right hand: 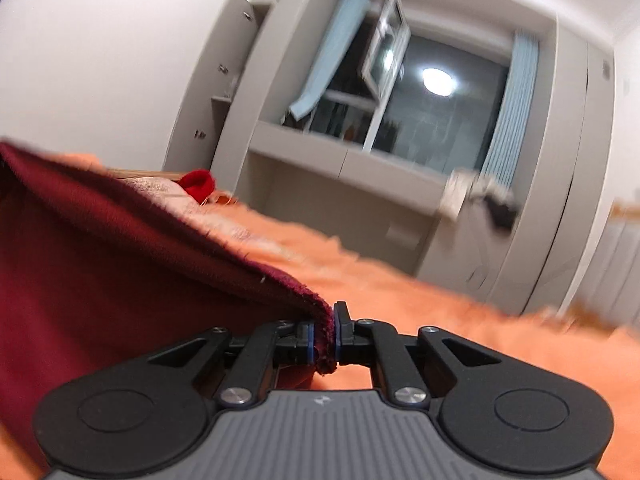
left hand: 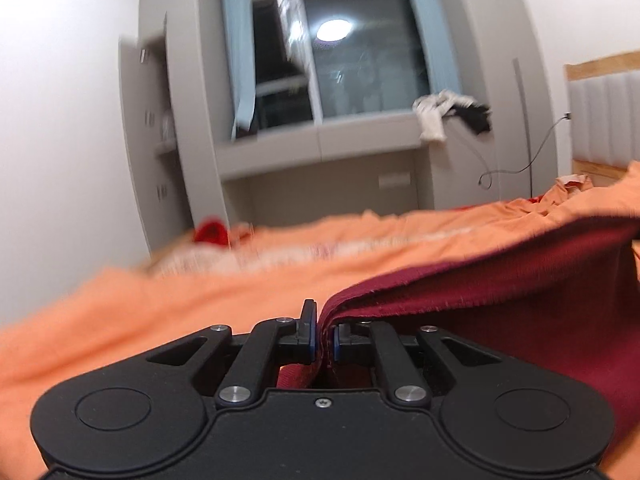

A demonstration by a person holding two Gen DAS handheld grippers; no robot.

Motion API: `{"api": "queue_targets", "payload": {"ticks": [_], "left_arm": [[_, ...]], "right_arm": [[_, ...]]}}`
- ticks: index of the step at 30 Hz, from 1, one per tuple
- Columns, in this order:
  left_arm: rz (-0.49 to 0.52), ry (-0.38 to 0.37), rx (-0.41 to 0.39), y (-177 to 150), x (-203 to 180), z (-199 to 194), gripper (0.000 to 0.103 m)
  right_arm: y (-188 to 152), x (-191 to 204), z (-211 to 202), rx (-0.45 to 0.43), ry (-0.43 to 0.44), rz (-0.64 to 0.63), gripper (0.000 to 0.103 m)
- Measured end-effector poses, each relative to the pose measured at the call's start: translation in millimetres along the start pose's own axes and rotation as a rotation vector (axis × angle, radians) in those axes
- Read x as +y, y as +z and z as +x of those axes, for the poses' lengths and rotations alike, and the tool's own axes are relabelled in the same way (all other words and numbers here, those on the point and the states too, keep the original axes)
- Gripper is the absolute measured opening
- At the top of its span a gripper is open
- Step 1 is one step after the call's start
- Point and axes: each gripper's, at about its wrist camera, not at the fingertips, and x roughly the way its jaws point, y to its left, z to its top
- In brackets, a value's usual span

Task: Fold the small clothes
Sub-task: 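Lift the sweater edge with both tools and fold it over toward the collar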

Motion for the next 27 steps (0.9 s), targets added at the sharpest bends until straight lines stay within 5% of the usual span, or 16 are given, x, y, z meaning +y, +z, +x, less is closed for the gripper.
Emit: {"api": "queue_targets", "payload": {"ticks": [10, 16, 25, 27], "left_arm": [[-0.122, -0.028, 0.211, -28.3, 33.8, 116.7, 0.02], [-0.263, -0.103, 0.285, -48.0, 73.9, 130.4, 0.022], [-0.282, -0.003, 0.279, -55.4, 83.7, 134.8, 0.019], [-0.279, 0.002, 0.29, -57.2, 82.4, 136.3, 0.018]], "right_arm": [[-38.8, -11.6, 91.4, 0.149, 0.074, 0.054, 0.011], [-59.4, -3.5, 117.1, 0.228, 0.08, 0.032, 0.011], [-49.0, -6.4, 124.1, 0.208, 0.016, 0.045, 0.021], [-49.3, -10.5, 123.9, 0.215, 0.025, 0.069, 0.031]]}}
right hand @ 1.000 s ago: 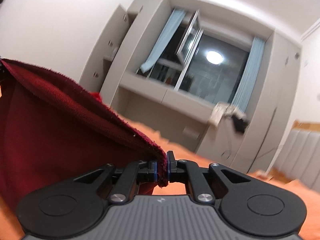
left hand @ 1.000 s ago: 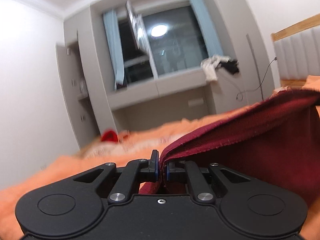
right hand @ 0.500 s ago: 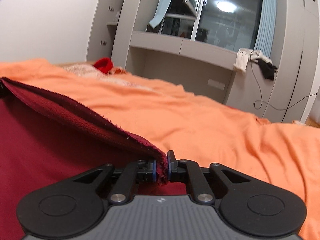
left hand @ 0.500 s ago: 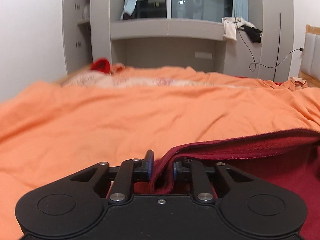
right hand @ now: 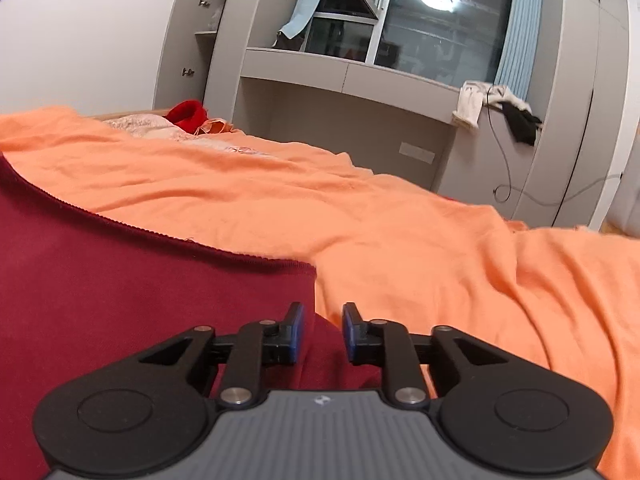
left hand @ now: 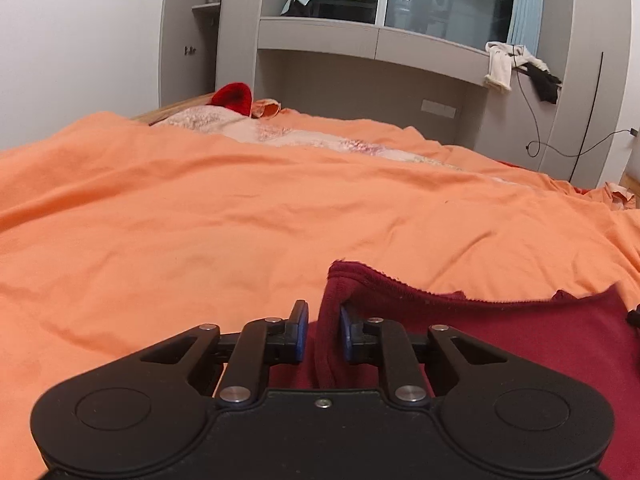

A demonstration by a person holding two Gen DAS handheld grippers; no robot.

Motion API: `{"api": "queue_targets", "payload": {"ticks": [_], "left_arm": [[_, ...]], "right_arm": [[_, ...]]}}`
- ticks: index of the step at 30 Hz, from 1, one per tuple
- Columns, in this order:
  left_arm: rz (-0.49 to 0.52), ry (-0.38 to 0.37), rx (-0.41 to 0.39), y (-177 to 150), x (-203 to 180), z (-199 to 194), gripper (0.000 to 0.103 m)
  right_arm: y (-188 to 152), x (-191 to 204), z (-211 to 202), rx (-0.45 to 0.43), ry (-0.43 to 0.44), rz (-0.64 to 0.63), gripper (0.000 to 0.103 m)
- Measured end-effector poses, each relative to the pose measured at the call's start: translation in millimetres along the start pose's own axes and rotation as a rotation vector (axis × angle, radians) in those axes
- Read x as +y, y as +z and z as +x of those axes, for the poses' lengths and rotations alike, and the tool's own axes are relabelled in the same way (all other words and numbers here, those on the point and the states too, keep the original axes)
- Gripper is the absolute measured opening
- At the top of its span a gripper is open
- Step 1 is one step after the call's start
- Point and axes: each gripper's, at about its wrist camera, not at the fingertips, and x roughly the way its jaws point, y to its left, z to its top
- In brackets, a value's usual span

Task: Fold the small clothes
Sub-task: 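Lift the sweater edge with both tools and fold it over toward the collar, then open both tools to release the folded sweater edge onto the body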

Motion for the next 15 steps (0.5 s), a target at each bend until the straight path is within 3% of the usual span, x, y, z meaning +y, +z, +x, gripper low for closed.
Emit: {"api": "queue_targets", "payload": {"ticks": [2, 6, 9, 11, 15], "left_arm": [[0.023, 0.024, 0.003, -3.0, -2.3, 0.8, 0.017], [0.004, 0.008, 0.001, -2.9, -0.7, -4.3, 0.018], [-0.045, -0.032, 0.005, -2.2, 8.2, -7.4, 0.038], [-0.063, -0.068, 0.013, -3.7, 12.9, -9.1, 0.066], [-0.065, -0.102, 0.024, -7.9, 14.3, -7.7, 0.071]], "right_arm": [[-0.6, -5.1, -1.5, 0.001, 0.001, 0.024, 0.054], [-2.4, -15.2, -8.7, -0.006, 0.003, 0.063, 0.069], [-5.1, -20.9, -16.6, -0.021, 0.017, 0.084, 0.084], [-7.5, -23.2, -23.0, -0.035, 0.023, 0.078, 0.095], [-13.4, -25.6, -39.4, -0.07, 0.012, 0.064, 0.103]]}}
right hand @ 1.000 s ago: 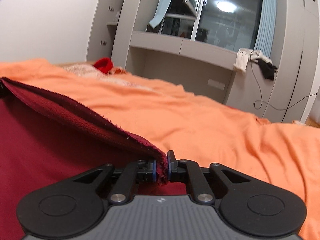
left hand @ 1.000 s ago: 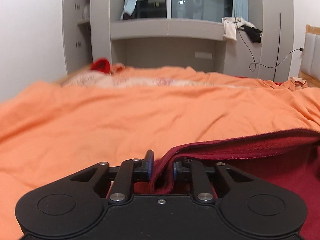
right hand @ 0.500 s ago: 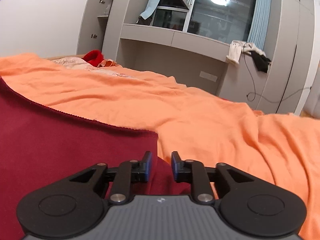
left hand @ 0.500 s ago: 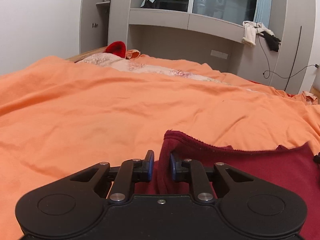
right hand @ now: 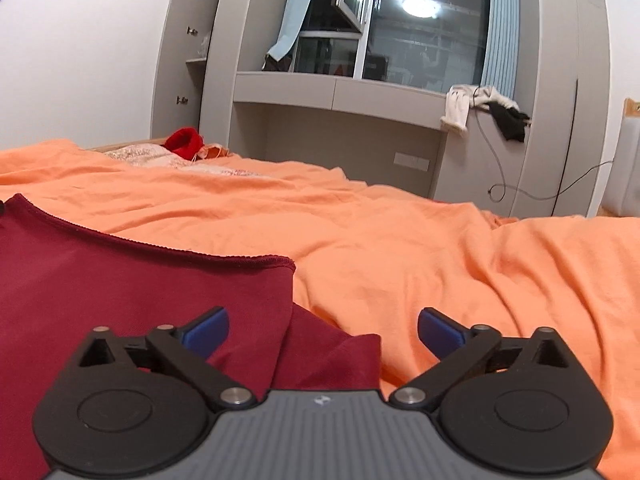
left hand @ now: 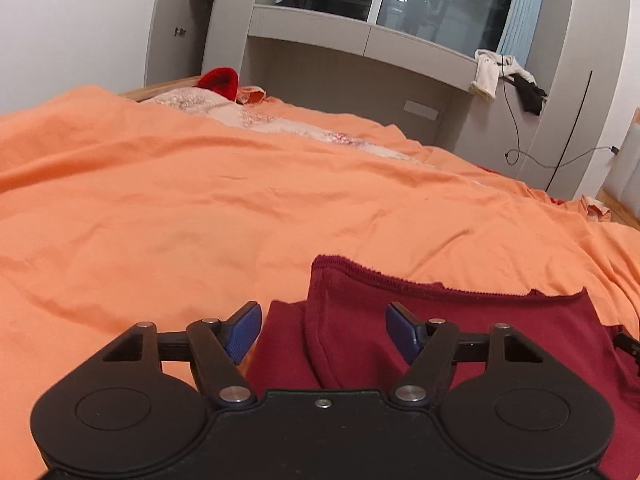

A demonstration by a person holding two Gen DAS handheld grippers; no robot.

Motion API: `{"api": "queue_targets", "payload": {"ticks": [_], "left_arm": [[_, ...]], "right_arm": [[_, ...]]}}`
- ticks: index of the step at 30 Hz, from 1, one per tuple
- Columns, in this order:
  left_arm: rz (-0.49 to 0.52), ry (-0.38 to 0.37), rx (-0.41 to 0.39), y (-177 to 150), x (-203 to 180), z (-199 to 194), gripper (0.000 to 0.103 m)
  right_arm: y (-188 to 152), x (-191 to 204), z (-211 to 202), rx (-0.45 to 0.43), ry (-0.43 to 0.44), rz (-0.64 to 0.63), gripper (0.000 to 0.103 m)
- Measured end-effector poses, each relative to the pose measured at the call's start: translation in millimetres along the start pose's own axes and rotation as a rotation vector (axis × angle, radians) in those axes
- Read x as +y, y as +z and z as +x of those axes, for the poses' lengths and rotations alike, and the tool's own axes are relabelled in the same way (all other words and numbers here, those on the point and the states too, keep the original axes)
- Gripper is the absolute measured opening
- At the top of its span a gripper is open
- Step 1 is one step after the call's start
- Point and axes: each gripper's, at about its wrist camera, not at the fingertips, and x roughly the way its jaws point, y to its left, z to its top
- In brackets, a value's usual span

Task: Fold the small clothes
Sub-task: 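Open both tools to release the folded sweater edge onto the body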

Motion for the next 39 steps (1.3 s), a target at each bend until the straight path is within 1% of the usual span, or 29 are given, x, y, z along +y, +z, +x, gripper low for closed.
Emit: {"api": "queue_targets", "payload": {"ticks": [1, 3, 4, 5, 7, 10, 12, 13, 14, 15, 17, 19, 21, 24, 25, 26, 30, 31, 32, 34, 36, 38, 39], "left_arm": [[0.001, 0.005, 0.006, -0.7, -0.1, 2.4, 0.069], [-0.002, 0.017, 0.024, -2.0, 0.3, 8.6, 0.053], [-0.003, 0.025, 0.033, -2.5, 0.7, 12.2, 0.032], [-0.002, 0.032, 0.038, -2.8, 0.7, 14.9, 0.017], [-0.009, 0.042, 0.029, -1.8, 0.4, 17.4, 0.011], [-0.025, 0.053, -0.032, 1.2, -4.0, 8.0, 0.01], [0.01, 0.08, -0.096, 2.9, -12.7, -2.0, 0.01], [0.044, 0.097, -0.121, 3.1, -18.9, -4.9, 0.01], [0.074, 0.113, -0.128, 2.7, -23.6, -4.3, 0.01], [0.097, 0.132, -0.124, 1.5, -27.2, -1.0, 0.01], [0.123, 0.171, -0.084, -2.3, -29.3, 12.0, 0.01], [0.122, 0.196, -0.033, -6.0, -26.3, 24.5, 0.01], [0.112, 0.203, -0.006, -8.4, -22.2, 30.2, 0.011], [0.119, 0.206, -0.016, -8.5, -21.9, 26.9, 0.014], [0.119, 0.207, -0.02, -8.7, -21.3, 25.3, 0.018], [0.111, 0.209, -0.022, -8.3, -20.3, 23.8, 0.025], [0.053, 0.199, -0.034, -5.6, -12.7, 12.9, 0.038], [0.04, 0.197, -0.045, -5.0, -11.2, 8.0, 0.049], [0.032, 0.199, -0.057, -4.3, -9.9, 2.9, 0.062], [0.019, 0.2, -0.092, -3.5, -7.6, -10.0, 0.075], [0.008, 0.187, -0.124, -3.9, -5.3, -24.4, 0.079], [-0.008, 0.172, -0.151, -6.4, -3.2, -38.4, 0.088], [-0.015, 0.168, -0.162, -9.0, -2.9, -45.2, 0.089]], "right_arm": [[-0.3, 0.0, -2.4, 0.0, 0.001, -0.001, 0.103], [-3.4, -0.1, -8.7, 0.001, 0.007, 0.0, 0.103], [-5.3, 0.2, -12.9, -0.001, 0.012, -0.001, 0.103], [-7.1, 0.9, -17.1, -0.002, 0.018, -0.004, 0.103], [-9.0, 3.3, -24.7, -0.007, 0.026, -0.015, 0.103], [-11.2, 7.7, -36.0, -0.022, 0.035, -0.035, 0.103], [-12.1, 11.6, -40.4, -0.032, 0.027, -0.05, 0.103], [-12.6, 13.1, -41.4, -0.034, 0.022, -0.059, 0.103], [-13.2, 14.9, -40.9, -0.029, 0.015, -0.069, 0.103], [-13.5, 15.9, -38.9, -0.019, 0.009, -0.077, 0.103], [-15.9, 18.0, -32.0, 0.02, -0.02, -0.088, 0.103], [-19.3, 17.8, -25.8, 0.051, -0.041, -0.087, 0.103], [-23.0, 15.1, -22.8, 0.064, -0.045, -0.082, 0.103], [-24.5, 13.2, -22.6, 0.07, -0.045, -0.072, 0.103], [-24.9, 13.7, -22.9, 0.069, -0.047, -0.073, 0.103], [-24.8, 13.7, -23.4, 0.069, -0.049, -0.075, 0.103], [-21.6, 15.4, -29.1, 0.052, -0.083, -0.086, 0.103], [-20.5, 16.2, -31.8, 0.046, -0.091, -0.086, 0.103], [-19.6, 16.8, -34.8, 0.041, -0.093, -0.084, 0.103], [-18.4, 17.9, -44.3, 0.025, -0.086, -0.071, 0.103], [-17.1, 19.0, -54.6, 0.006, -0.078, -0.054, 0.103], [-15.5, 21.6, -64.6, -0.013, -0.068, -0.035, 0.103], [-14.6, 23.3, -69.6, -0.023, -0.061, -0.024, 0.103]]}}
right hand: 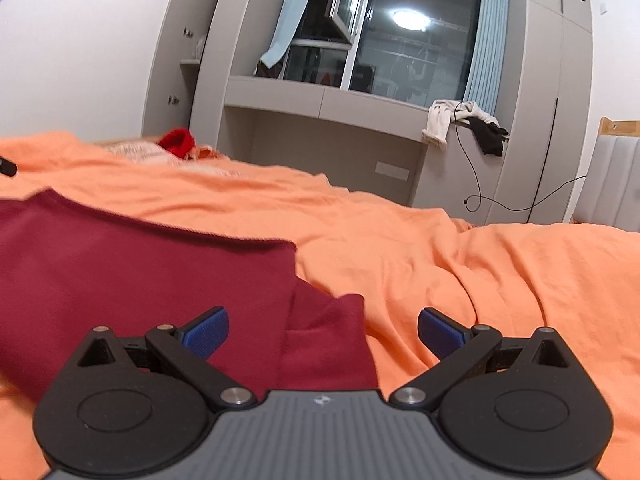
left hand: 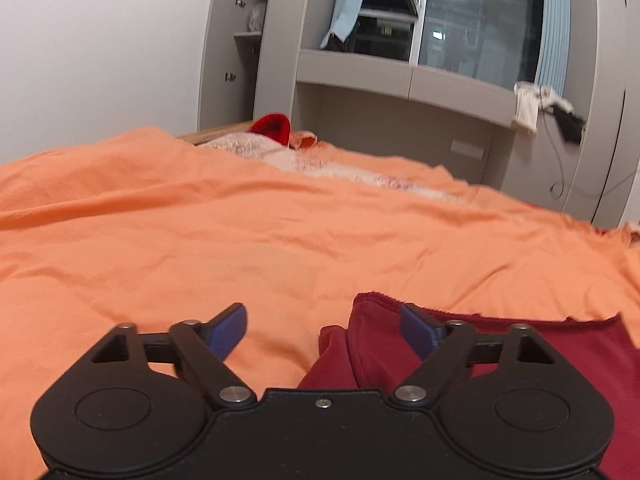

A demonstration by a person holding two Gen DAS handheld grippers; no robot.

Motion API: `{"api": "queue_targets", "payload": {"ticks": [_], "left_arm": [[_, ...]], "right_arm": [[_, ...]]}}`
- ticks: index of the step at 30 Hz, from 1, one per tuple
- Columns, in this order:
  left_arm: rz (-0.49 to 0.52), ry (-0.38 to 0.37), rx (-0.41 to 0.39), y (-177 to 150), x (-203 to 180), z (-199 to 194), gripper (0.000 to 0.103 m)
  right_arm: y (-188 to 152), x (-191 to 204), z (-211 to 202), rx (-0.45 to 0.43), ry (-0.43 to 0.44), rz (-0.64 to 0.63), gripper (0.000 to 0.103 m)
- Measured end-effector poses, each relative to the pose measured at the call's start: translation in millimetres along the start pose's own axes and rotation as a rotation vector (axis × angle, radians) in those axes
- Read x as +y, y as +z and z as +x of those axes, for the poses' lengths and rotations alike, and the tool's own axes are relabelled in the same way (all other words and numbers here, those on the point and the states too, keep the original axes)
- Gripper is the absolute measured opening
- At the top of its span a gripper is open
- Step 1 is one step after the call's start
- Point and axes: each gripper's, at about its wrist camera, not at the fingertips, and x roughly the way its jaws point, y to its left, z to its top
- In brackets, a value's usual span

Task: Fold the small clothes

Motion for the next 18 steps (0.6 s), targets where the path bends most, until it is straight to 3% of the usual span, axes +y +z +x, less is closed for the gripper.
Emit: {"api": "queue_targets", "payload": {"ticks": [4, 13, 18], "left_arm": [[-0.024, -0.035, -0.037, -16.0, 4.0, -34.6, 0.102], [-0.054, -0.139, -0.076, -74.0, 2.5, -103.2, 0.102], [-0.138, -0.294, -0.039, -107.8, 2.8, -127.4, 0.102]], "right_arm": [[4.2, 6.6, -17.3, -0.037, 0.019, 0.054, 0.103], [7.4, 26.7, -49.8, -0.11, 0.075, 0.142, 0.103], [1.0, 47.1, -58.6, -0.105, 0.124, 0.128, 0.103]]}}
